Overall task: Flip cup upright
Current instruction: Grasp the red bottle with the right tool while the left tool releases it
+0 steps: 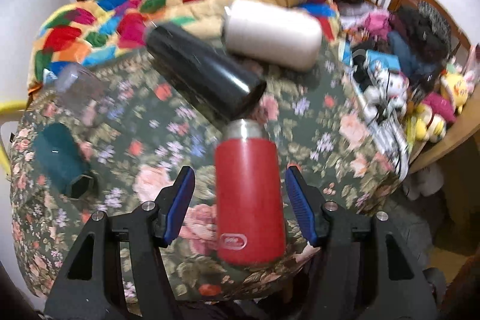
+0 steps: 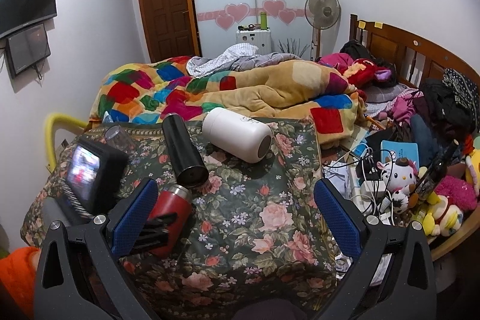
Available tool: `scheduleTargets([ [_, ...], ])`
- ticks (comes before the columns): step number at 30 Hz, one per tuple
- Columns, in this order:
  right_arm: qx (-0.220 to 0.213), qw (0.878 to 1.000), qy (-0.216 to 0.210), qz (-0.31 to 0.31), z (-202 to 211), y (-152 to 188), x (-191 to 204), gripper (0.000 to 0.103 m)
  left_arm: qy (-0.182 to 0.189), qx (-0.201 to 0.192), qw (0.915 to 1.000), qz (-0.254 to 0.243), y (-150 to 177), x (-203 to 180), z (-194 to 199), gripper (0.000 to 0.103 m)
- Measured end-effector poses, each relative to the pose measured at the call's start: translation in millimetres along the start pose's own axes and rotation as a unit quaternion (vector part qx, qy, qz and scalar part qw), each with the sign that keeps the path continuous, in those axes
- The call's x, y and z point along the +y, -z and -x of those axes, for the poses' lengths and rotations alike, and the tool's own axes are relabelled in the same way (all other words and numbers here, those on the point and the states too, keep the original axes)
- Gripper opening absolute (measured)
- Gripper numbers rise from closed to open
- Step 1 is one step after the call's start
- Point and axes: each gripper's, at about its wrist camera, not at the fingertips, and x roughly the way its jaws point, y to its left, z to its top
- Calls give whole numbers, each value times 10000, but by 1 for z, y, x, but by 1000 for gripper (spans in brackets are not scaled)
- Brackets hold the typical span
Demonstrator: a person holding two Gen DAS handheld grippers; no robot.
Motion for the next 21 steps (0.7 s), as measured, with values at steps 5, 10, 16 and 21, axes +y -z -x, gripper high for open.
scheduleTargets([
  [5, 68, 9999, -9, 115, -6, -2, 13, 103, -344, -862, 9951, 349, 6, 35, 63, 67],
  [10, 269, 9992, -72, 276, -24, 0, 31, 103, -918, -1426, 9837, 595, 21, 64, 103, 71],
  [16, 698, 9966, -138, 414, -57, 9, 56, 103, -1250, -1636, 9756, 764, 46, 91, 116, 71],
  [21, 1100, 9926, -192, 485, -87, 18, 70, 101, -1217, -1478, 9776, 878, 69, 101, 103, 71],
])
